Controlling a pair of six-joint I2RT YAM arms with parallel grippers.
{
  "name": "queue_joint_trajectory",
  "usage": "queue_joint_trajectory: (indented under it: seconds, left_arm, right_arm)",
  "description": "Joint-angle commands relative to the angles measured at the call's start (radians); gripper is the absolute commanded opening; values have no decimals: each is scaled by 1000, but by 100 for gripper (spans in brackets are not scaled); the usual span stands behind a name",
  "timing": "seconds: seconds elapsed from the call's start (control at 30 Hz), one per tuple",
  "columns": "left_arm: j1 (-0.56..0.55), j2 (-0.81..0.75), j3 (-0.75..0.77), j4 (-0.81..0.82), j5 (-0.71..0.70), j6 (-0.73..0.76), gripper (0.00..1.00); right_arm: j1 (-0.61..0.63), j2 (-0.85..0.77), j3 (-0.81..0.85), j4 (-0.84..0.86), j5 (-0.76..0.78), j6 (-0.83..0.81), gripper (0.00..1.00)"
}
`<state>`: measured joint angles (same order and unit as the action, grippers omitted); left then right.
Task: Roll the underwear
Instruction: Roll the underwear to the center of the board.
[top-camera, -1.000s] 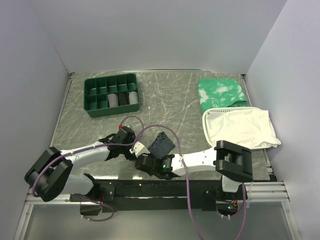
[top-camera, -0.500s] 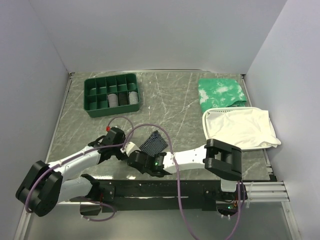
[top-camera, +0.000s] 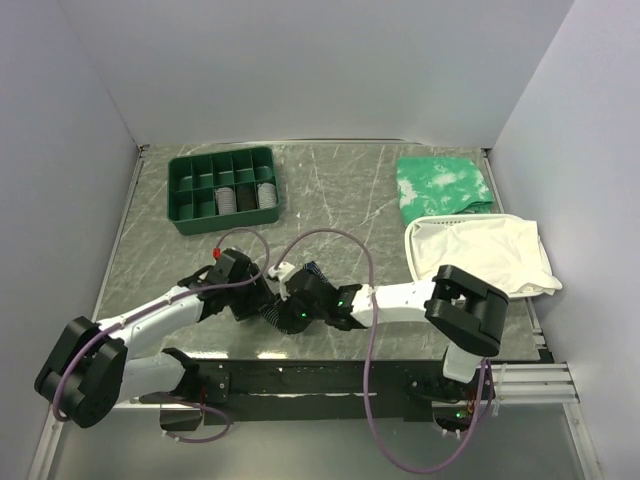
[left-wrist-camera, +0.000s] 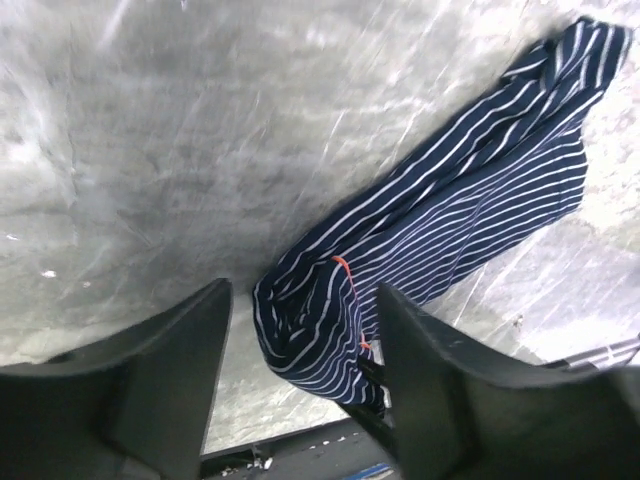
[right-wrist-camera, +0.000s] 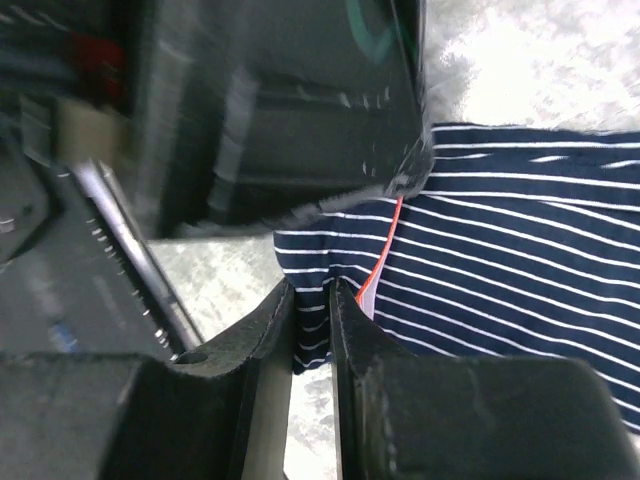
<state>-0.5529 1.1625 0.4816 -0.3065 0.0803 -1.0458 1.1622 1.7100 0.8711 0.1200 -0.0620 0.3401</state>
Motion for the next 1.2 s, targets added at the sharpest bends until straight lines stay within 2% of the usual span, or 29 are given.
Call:
queue_joint_trajectory:
  seconds: [0.0, 0.17, 0.33, 0.47, 0.63, 0.67, 0.8, 1.0, 1.17]
  left_arm:
    - [7, 2, 78, -29, -74, 13, 69]
    - [44, 9, 136, -46, -77, 26, 74]
    - [54, -14, 143, -26, -99, 52, 75]
    - [54, -38, 80, 44, -48, 82, 75]
    - [53, -84, -44, 216, 62, 118, 74]
    - [51, -90, -63, 239, 102, 130, 74]
    - [22, -142, -129, 296, 116, 129, 73]
    - [-42, -222, -184, 333, 72, 102, 73]
    - [-81, -219, -192, 348, 23, 89, 72]
  right_arm:
    - [-73, -32, -66, 90, -260, 63, 18]
    - [-137, -6, -122, 199, -422, 123, 18]
    - [-232, 17, -204, 372, -550, 210, 19]
    - [-305, 75, -224, 484, -676, 299, 21]
    - [-375, 189, -247, 694, -812, 431, 22]
    - [-395, 203, -244, 705, -823, 457, 23]
    - [-426, 244, -256, 786, -835, 517, 24]
    - [-440, 257, -230, 693, -802, 510, 26]
    - [-447, 272, -202, 588, -762, 496, 27]
